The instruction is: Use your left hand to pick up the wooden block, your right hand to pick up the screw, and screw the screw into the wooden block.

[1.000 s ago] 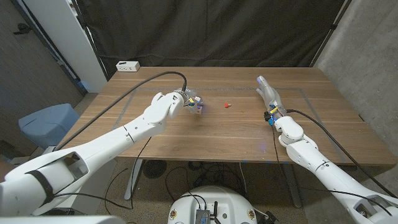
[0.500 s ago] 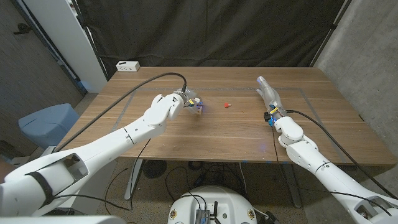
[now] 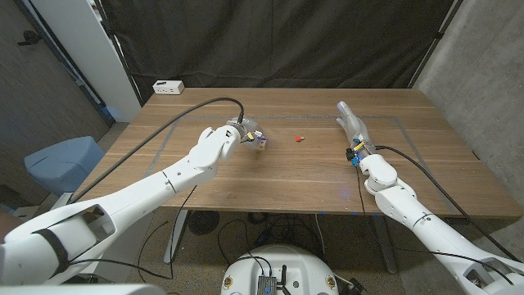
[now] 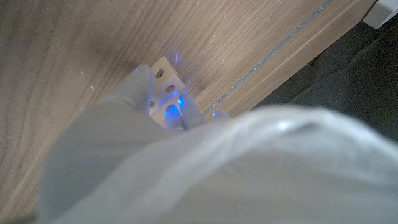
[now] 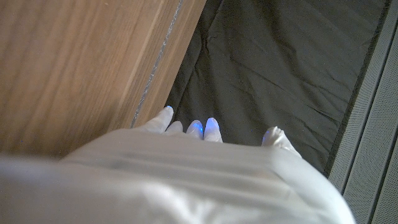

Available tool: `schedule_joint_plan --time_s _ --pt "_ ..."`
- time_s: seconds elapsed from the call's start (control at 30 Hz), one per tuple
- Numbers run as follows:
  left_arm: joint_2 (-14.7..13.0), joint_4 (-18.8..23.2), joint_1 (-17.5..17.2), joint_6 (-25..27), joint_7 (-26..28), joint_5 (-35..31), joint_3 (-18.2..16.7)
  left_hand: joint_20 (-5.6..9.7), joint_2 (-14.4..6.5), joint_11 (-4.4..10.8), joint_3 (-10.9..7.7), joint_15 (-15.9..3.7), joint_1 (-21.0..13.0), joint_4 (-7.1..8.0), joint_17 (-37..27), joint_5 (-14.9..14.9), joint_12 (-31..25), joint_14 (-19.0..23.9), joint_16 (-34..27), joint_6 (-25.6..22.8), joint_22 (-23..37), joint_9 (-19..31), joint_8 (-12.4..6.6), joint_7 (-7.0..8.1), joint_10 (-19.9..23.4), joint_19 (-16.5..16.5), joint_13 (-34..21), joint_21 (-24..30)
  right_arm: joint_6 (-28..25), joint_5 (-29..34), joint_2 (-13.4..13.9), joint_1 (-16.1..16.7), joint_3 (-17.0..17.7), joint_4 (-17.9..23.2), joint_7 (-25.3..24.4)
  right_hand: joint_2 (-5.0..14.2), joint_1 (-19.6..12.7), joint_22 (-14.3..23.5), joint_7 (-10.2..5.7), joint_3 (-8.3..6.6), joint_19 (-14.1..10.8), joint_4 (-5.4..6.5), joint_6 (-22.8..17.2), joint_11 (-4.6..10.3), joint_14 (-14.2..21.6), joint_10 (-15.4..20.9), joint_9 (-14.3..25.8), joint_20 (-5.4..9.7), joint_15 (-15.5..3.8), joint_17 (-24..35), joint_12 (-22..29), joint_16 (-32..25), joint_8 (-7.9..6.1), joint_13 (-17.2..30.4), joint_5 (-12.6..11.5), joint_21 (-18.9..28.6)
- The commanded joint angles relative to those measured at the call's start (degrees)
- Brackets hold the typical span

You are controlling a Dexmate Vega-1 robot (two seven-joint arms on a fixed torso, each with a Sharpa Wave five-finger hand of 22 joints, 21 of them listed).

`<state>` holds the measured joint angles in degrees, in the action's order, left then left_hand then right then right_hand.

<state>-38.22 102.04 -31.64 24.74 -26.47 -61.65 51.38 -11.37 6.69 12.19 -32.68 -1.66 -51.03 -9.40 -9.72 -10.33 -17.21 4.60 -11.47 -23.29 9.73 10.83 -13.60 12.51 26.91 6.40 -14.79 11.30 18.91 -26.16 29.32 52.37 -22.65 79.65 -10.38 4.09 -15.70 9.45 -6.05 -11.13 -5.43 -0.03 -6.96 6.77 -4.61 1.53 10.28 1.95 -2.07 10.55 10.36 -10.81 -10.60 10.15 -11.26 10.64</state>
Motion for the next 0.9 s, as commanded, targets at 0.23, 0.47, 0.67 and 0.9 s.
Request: schedule_joint_plan --time_s 0.23,0.47,0.67,0.9 --pt "1.2 -2.8 1.0 -1.9 3.2 1.1 0.6 -0.27 0.2 0.07 0.46 -0.59 -1.5 -0.02 -0.2 0.1 -0.5 1.6 -0.3 -1.7 0.1 0.2 -0.27 0.02 1.7 -0.8 -0.2 -0.1 0.6 0.2 -0.5 0.0 -0.1 -0.8 -0.3 0.54 -0.2 0.3 -0.03 -0.17 -0.1 -0.41 -0.5 0.21 0.0 0.1 0.1 0.54 -1.55 0.1 0.3 -0.3 -0.31 0.1 -0.3 0.3" --pt "1.2 -3.0 1.0 -2.3 4.4 1.4 0.9 0.11 0.0 0.12 0.88 -1.39 -2.6 0.03 -0.3 0.1 -0.8 3.3 -0.3 -4.4 0.1 0.2 -0.71 0.05 4.0 -1.7 -0.5 -0.1 0.7 0.2 -0.4 0.3 0.0 -0.6 -0.7 0.62 -0.1 0.3 -0.04 -0.19 -0.1 -0.44 -0.5 0.29 0.0 0.1 0.1 0.46 -1.56 0.1 0.3 -0.3 -0.31 0.1 -0.3 0.2" --pt "1.1 -2.9 0.7 -2.1 5.2 1.5 0.9 0.42 -0.2 0.15 1.53 -2.57 -3.7 0.17 -0.3 0.1 -1.8 5.7 -0.4 -8.3 0.1 0.3 -1.54 0.04 7.9 -2.7 -1.1 -0.3 0.6 0.1 -0.4 0.3 0.0 -0.7 -0.6 0.67 -0.1 0.3 -0.07 -0.20 -0.1 -0.48 -0.5 0.31 0.0 0.2 0.1 0.44 -1.56 0.1 0.3 -0.3 -0.30 0.1 -0.3 0.3" --pt "0.9 -2.8 0.6 -1.9 5.0 1.6 1.0 0.60 -0.4 0.24 2.01 -3.15 -4.2 0.26 -0.4 0.1 -2.4 7.6 -0.5 -11.0 0.1 0.4 -2.13 0.00 10.1 -3.3 -1.6 -0.3 0.7 0.0 -0.7 0.0 -0.1 -1.4 -0.3 0.73 -0.1 0.3 -0.01 -0.24 -0.1 -0.56 -0.6 0.39 0.0 0.2 0.1 0.41 -1.58 0.1 0.3 -0.3 -0.31 0.1 -0.3 0.3"
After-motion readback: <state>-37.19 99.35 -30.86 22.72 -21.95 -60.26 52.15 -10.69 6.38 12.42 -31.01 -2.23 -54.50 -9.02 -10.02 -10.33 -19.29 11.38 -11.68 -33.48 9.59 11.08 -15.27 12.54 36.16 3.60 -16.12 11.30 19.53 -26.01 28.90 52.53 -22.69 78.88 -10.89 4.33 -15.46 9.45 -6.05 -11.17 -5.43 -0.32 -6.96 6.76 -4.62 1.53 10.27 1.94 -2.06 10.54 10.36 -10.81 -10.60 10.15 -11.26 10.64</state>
